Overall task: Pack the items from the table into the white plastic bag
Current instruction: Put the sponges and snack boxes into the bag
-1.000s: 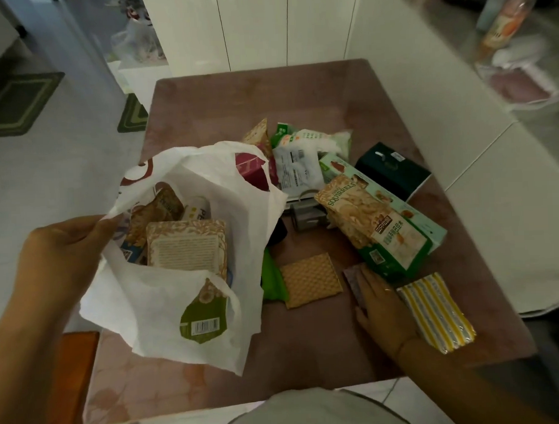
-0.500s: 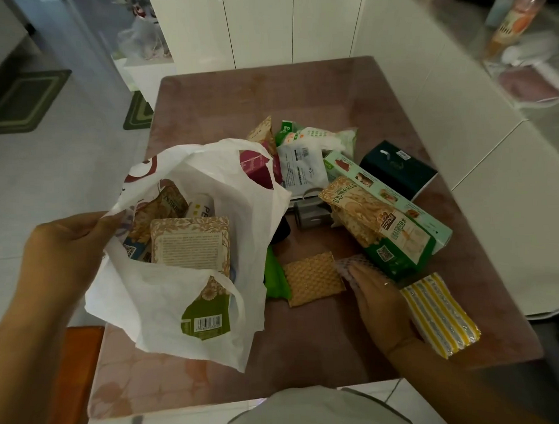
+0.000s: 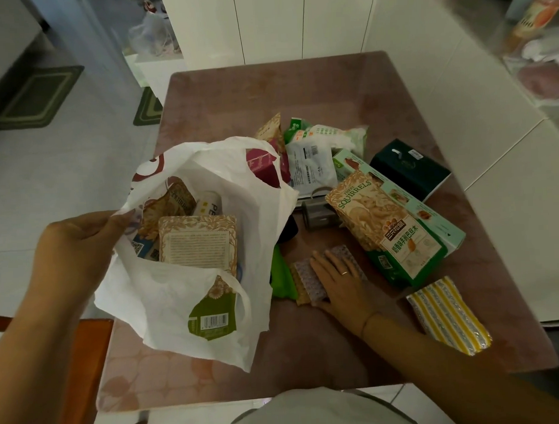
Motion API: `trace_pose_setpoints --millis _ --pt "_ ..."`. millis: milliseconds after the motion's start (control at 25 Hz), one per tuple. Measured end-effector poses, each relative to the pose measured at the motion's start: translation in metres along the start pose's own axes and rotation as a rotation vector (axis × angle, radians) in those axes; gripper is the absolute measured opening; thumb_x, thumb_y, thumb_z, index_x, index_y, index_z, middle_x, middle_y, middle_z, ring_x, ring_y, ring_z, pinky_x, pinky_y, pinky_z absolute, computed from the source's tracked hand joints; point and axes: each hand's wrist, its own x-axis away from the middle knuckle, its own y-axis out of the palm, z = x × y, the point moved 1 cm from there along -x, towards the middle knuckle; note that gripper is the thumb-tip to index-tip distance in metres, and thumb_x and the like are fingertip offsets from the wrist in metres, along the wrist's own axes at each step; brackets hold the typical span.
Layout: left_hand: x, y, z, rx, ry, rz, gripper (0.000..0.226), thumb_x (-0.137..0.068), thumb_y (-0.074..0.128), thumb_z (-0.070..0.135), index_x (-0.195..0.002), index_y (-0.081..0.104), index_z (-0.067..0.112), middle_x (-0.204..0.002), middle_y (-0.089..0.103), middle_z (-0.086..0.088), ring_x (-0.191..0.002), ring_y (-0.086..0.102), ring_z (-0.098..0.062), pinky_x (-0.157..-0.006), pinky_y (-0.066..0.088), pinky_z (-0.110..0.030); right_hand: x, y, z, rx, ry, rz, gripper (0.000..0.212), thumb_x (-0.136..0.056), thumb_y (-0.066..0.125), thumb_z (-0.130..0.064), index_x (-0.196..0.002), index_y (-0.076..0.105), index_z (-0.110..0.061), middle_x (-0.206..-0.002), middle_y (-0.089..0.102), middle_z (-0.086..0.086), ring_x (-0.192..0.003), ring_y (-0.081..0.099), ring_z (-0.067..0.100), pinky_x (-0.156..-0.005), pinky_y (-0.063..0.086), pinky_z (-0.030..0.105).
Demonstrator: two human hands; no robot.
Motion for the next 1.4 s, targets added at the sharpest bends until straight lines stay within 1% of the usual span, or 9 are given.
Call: trace_pose_setpoints --millis 120,240,440,560,720,960,1080,1200,1400 --pt "0.005 0.001 0.004 -0.01 0.018 0.016 0.007 -0.083 0.062 0.039 -0.076 0.065 0.039 -0.095 0.067 -0.005 -0.087 0.064 -0.033 -0.083 0.052 -0.051 -0.008 0.001 0.008 -0.107 -0.049 0.145 0.05 -0.076 0.054 -0.02 -0.122 0.043 -0.006 -0.119 0.064 0.019 -0.112 0.059 0.033 -0.09 0.051 0.044" --pt "0.01 0.002 0.009 -0.029 0.015 0.026 0.01 -0.084 0.061 0.035 -0.076 0.063 0.04 -0.093 0.065 -0.003 -0.085 0.063 -0.033 -0.081 0.053 -0.048 -0.017 -0.014 0.018 -0.203 -0.01 0.123 0.045 -0.074 0.043 -0.005 -0.116 0.057 0.0 -0.112 0.067 0.023 -0.097 0.068 0.035 -0.075 0.057 0.05" --pt "0.014 0.001 0.013 -0.07 0.015 0.032 0.012 -0.085 0.06 0.038 -0.09 0.067 0.03 -0.092 0.067 -0.004 -0.077 0.062 -0.024 -0.07 0.046 -0.035 -0.016 -0.069 0.005 -0.487 0.152 0.365 0.046 -0.08 0.053 -0.008 -0.127 0.051 -0.008 -0.127 0.057 0.015 -0.121 0.048 0.023 -0.102 0.043 0.04" --pt "0.017 0.001 0.018 -0.092 0.02 0.028 0.017 -0.087 0.058 0.035 -0.097 0.069 0.027 -0.092 0.067 -0.003 -0.075 0.062 -0.019 -0.069 0.046 -0.031 -0.037 -0.107 -0.038 -0.632 0.053 0.452 0.043 -0.083 0.057 -0.02 -0.123 0.044 -0.012 -0.128 0.056 0.015 -0.124 0.047 0.021 -0.106 0.04 0.032" --pt "0.022 0.001 0.021 -0.119 0.04 0.025 0.022 -0.089 0.056 0.031 -0.102 0.07 0.021 -0.092 0.067 -0.001 -0.074 0.061 -0.014 -0.062 0.044 -0.024 -0.098 -0.118 -0.096 -0.662 -0.09 0.363 0.041 -0.083 0.058 -0.019 -0.119 0.04 -0.016 -0.124 0.058 0.017 -0.118 0.053 0.028 -0.102 0.045 0.04" --pt "0.025 -0.005 0.024 -0.085 0.024 0.028 0.016 -0.088 0.056 0.035 -0.092 0.071 0.029 -0.08 0.069 0.011 -0.074 0.064 -0.015 -0.062 0.044 -0.02 -0.155 -0.093 -0.151 -0.325 -0.193 0.15 0.063 -0.067 0.076 -0.028 -0.123 0.053 -0.011 -0.125 0.058 0.013 -0.116 0.054 0.033 -0.101 0.04 0.047" --pt "0.025 -0.005 0.025 -0.099 0.033 0.034 0.014 -0.088 0.056 0.034 -0.085 0.069 0.034 -0.065 0.065 0.027 -0.069 0.061 -0.007 -0.058 0.042 -0.016 -0.155 -0.076 -0.16 -0.181 -0.353 -0.117 0.077 -0.079 0.066 -0.024 -0.144 0.027 -0.018 -0.152 0.027 0.012 -0.14 0.023 0.032 -0.115 0.016 0.045" --pt "0.027 -0.002 0.027 -0.115 0.061 0.048 0.022 -0.09 0.055 0.031 -0.101 0.071 0.021 -0.087 0.066 0.005 -0.071 0.059 -0.008 -0.07 0.047 -0.024 -0.148 -0.074 -0.157 -0.187 -0.474 -0.349 0.072 -0.091 0.05 -0.023 -0.149 0.007 -0.015 -0.159 -0.001 0.01 -0.146 -0.002 0.026 -0.117 -0.005 0.04" --pt "0.025 0.004 0.029 -0.126 0.063 0.052 0.022 -0.089 0.057 0.029 -0.101 0.072 0.018 -0.096 0.065 -0.003 -0.076 0.057 -0.023 -0.073 0.044 -0.034 -0.118 -0.105 -0.108 -0.671 -0.211 0.147 0.047 -0.085 0.036 -0.019 -0.127 0.053 -0.004 -0.133 0.054 0.017 -0.126 0.047 0.03 -0.112 0.033 0.042"
